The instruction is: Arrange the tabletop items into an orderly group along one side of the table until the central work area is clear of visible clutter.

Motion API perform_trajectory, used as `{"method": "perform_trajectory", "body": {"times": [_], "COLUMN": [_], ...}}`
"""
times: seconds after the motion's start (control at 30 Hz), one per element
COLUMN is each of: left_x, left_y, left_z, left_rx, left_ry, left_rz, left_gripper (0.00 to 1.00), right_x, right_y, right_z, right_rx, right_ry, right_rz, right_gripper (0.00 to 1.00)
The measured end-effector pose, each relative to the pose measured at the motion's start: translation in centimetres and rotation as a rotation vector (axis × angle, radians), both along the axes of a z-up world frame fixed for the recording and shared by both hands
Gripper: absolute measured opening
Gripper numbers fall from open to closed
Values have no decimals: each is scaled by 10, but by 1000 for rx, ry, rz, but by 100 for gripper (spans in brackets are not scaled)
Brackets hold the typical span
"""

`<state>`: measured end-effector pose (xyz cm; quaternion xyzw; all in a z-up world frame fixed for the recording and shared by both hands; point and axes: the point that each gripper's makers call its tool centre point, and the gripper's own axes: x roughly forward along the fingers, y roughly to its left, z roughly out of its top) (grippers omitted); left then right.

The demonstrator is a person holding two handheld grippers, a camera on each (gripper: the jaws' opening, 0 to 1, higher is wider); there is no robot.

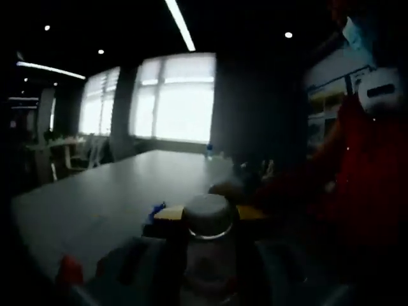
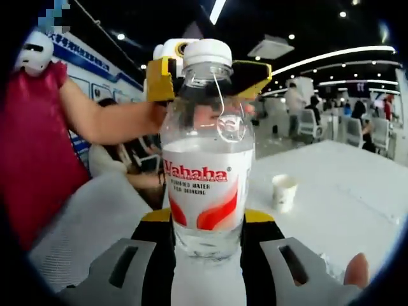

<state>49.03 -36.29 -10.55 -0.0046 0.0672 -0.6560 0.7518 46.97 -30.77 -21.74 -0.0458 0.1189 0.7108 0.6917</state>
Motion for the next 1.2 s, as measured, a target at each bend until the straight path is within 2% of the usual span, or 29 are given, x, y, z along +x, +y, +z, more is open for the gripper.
{"method": "perform_trajectory", "body": {"times": [0.1, 0.2, 0.23, 0.4, 0.7, 0.8, 0.87, 0.97, 1.0, 1.1, 1.2], "left_x": [-15, -22, -24, -14, -1, 17, 27, 50, 56, 73, 94], "left_y": [1, 1, 0, 4, 0, 1, 2, 5, 6, 8, 15], "left_z": [10, 21, 26, 33, 24, 22, 19, 12, 9, 3, -3], "left_rx": [-4, -9, -19, -64, -32, -41, -28, 1, 20, 28, 38], "left_ry": [18, 12, -18, -26, -42, -60, -67, -102, -111, -96, -107], "left_rz": [-62, -83, -87, -21, 45, 131, 185, 318, 351, 462, 598], "left_gripper": [27, 25, 25, 23, 22, 22, 22, 22, 22, 22, 22], "right_x": [-15, -22, -23, -13, 6, 18, 34, 54, 63, 77, 92], "right_y": [4, 6, 7, 11, 15, 14, 13, 13, 11, 11, 8], "right_z": [11, 21, 23, 29, 22, 24, 28, 36, 35, 34, 32], "right_rx": [-1, 5, 8, 27, 31, 40, 60, 86, 72, 63, 64], "right_ry": [-21, -32, -41, -50, -35, -31, -46, -67, -96, -110, -119], "right_rz": [56, 87, 92, 72, 30, -22, -97, -202, -251, -336, -429], "right_gripper": [38, 38, 38, 39, 41, 43, 43, 44, 46, 47, 48]}}
